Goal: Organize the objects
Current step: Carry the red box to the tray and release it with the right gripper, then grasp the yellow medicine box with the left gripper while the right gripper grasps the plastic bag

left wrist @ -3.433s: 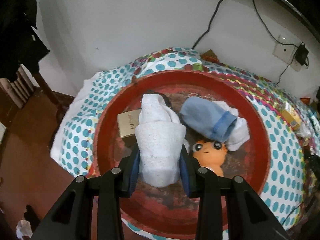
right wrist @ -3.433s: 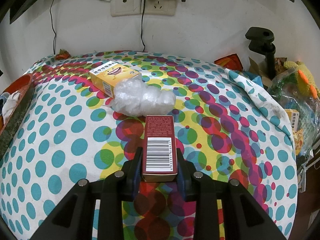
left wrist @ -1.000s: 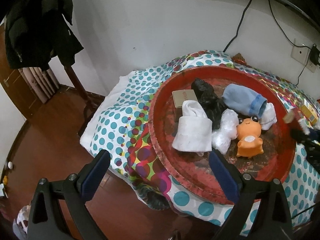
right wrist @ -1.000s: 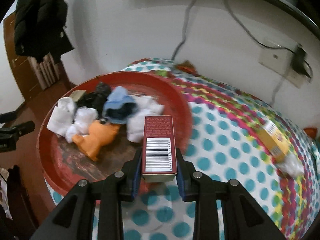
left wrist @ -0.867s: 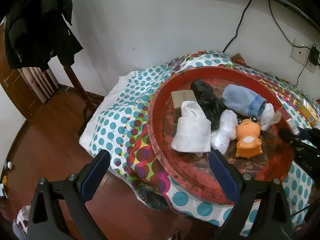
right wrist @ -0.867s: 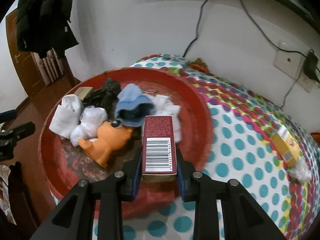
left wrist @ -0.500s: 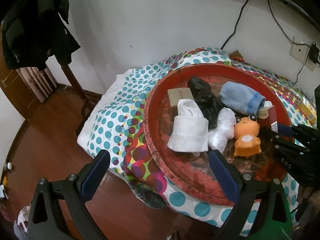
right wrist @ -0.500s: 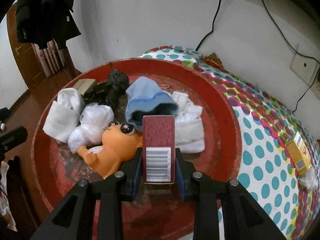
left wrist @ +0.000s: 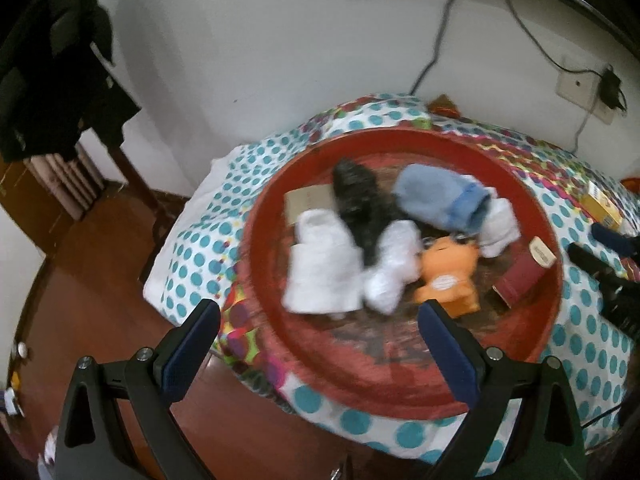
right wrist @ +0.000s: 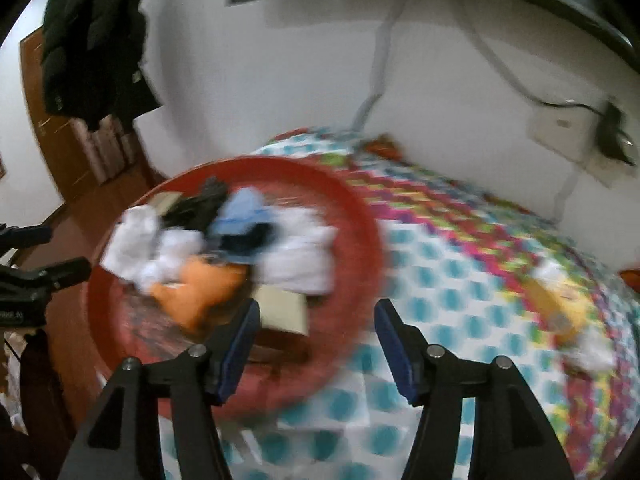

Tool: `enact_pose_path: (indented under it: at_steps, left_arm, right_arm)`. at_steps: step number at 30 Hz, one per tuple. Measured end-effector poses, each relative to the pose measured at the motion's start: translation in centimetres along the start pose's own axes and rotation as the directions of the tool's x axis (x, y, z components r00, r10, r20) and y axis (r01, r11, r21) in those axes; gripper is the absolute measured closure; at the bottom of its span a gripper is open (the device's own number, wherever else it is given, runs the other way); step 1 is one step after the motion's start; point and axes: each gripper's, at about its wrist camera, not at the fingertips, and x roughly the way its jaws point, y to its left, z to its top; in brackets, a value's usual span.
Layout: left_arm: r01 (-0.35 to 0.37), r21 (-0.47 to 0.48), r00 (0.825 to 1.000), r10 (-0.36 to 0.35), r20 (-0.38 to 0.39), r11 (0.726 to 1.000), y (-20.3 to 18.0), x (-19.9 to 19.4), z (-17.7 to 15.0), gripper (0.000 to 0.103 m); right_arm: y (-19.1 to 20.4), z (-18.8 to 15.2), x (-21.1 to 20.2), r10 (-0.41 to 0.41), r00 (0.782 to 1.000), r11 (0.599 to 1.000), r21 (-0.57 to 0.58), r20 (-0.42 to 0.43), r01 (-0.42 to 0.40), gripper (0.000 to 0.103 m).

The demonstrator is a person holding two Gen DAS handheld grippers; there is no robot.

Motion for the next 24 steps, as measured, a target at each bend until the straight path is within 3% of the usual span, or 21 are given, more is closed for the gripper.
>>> enact_pose_path:
  at_steps: [2, 9, 14, 17, 20, 24]
  left_arm:
    - [0.016, 0.027, 1.000, -0.016, 0.008, 1.000, -1.8, -0.3, 0.6, 0.004]
    - [0.076, 0.133, 0.997, -0.080, 0.025, 0.988, -8.9, -1.6, 2.6, 0.004]
    - [0.126, 0.215, 0.991, -0.130, 0.005, 0.968, -15.1, -2.1, 4.5, 0.002]
    - [0.168, 0.240, 0.986, -0.165, -0.030, 0.956, -18.7, -1.8, 5.6, 0.001]
    - [0.214, 0.214, 0.976, -0.201, -0.082, 0.953, -21.8, -0.9, 6.8, 0.001]
    - [0.295, 0.119, 0.945, -0.271, -0.180, 0.948, -26.2, 1.5, 8.5, 0.001]
  right_arm:
    - [-4.2, -0.9, -1.2, -0.075, 0.997, 0.997, 0.035, 0.003, 0.075, 0.041]
    - [-17.0, -3.0, -3.2, -0.212, 0.976, 0.963, 0.161, -0.045, 0.217, 0.041]
    - [-22.4, -3.8, -2.2, -0.193, 0.978, 0.976, 0.085, -0.085, 0.200, 0.040]
    - [-23.7, -4.2, -0.6, -0.125, 0.984, 0.992, 0.015, -0.126, 0.128, 0.040]
    - [-23.9, -4.4, 0.5, -0.107, 0.984, 0.992, -0.076, -0.143, 0.096, 0.039]
    - [-24.4, -4.6, 2.0, -0.111, 0.981, 0.985, -0.148, -0.160, 0.087, 0.037]
